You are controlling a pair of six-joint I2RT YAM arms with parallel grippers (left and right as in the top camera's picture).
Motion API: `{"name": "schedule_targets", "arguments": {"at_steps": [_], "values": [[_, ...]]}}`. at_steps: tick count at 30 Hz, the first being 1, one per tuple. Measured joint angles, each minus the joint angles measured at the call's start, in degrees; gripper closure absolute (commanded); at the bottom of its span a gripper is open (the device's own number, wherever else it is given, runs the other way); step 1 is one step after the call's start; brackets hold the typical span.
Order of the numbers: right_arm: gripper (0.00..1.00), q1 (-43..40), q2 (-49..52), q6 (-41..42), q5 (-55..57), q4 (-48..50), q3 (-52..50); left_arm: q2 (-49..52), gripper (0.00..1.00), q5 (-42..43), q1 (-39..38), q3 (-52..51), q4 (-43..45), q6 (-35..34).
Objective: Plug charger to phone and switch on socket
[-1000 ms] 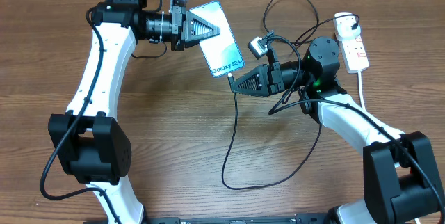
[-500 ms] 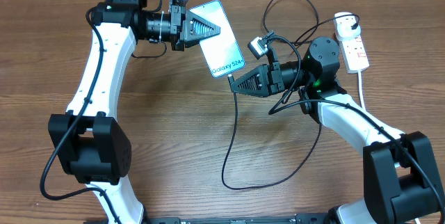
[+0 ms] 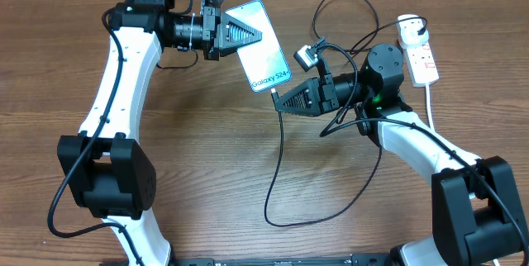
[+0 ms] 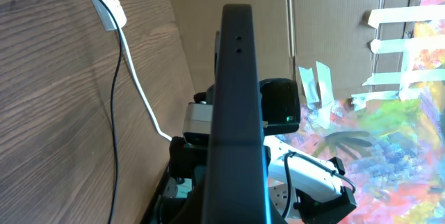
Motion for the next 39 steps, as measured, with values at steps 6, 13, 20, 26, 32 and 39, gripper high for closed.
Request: {"name": "schedule_targets", "arguments": {"at_steps": [6,13,20,26,32,39], "values": [[0.96,0.0,0.0,0.0,-0.6,0.1,0.0,0.0,0.96,-0.2,0.0,0.0,0.0,0.0],[0.96,0.0,0.0,1.4,-1.3,3.7,0.0,0.0,0.96,-0.7,0.0,0.0,0.0,0.0],[0.96,0.0,0.0,2.8,-1.3,5.3,0.0,0.0,0.96,-0.5,0.0,0.0,-0.3,0.0],[0.96,0.0,0.0,3.0,-1.3,5.3,0.0,0.0,0.96,-0.1,0.0,0.0,-0.3,0.0],[0.96,0.0,0.0,3.2,-1.3,5.3,0.0,0.0,0.96,0.1,0.0,0.0,-0.4,0.0],[0.96,0.0,0.0,3.3,-1.1,5.3,0.0,0.0,0.96,0.1,0.0,0.0,-0.4,0.0]]}}
